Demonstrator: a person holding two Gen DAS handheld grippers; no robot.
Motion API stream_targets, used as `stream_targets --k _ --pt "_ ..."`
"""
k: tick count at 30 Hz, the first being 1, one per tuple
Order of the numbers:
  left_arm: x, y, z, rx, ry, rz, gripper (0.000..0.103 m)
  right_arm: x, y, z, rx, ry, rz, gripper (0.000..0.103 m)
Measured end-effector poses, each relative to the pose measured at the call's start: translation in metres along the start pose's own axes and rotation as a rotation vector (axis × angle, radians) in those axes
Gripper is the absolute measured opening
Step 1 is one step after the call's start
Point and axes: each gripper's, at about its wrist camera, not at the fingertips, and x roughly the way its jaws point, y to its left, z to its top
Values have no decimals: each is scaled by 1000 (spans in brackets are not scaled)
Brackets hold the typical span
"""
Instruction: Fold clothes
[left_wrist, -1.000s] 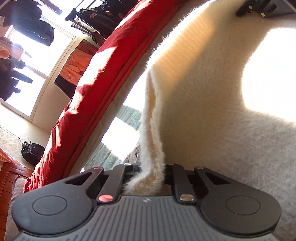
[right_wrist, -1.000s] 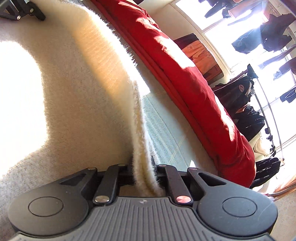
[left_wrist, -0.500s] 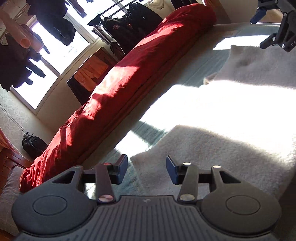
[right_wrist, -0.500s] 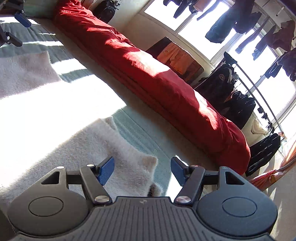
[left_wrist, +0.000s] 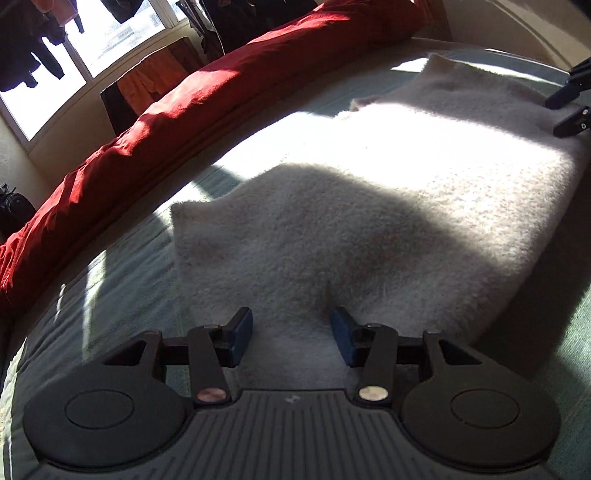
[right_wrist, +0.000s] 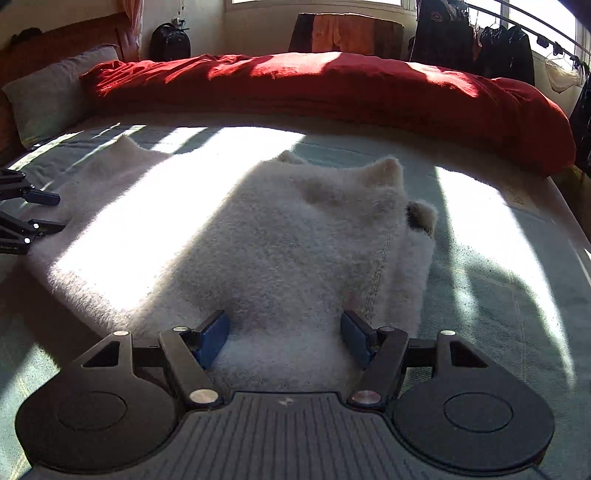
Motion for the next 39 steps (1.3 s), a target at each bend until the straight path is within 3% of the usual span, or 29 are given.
stream_targets --k 5,9,11,13,20,22,30,36,39 --pt "-14 4 4 -43 -15 7 51 -18 3 8 16 -24 -11 71" --pt "-21 21 0 -157 -42 -2 51 -28 -14 20 85 -75 -27 70" --pt "-19 36 -1 -237 -39 -10 51 -21 -31 27 131 -74 -29 63" --pt "-14 53 0 -319 -33 -18 50 -13 -48 33 183 -71 -31 42" --pt "17 98 -1 -569 -11 -80 50 30 -95 37 439 -62 28 40" --pt "25 105 -3 -615 -3 -125 50 37 -98 35 463 -63 77 40" --pt "65 136 0 -796 25 -286 50 55 -103 38 478 -67 136 40" --pt "78 153 -2 -956 -57 -428 48 63 -110 36 540 -91 200 37" --pt "81 146 -7 -936 -24 -436 48 66 -114 28 573 -91 253 38"
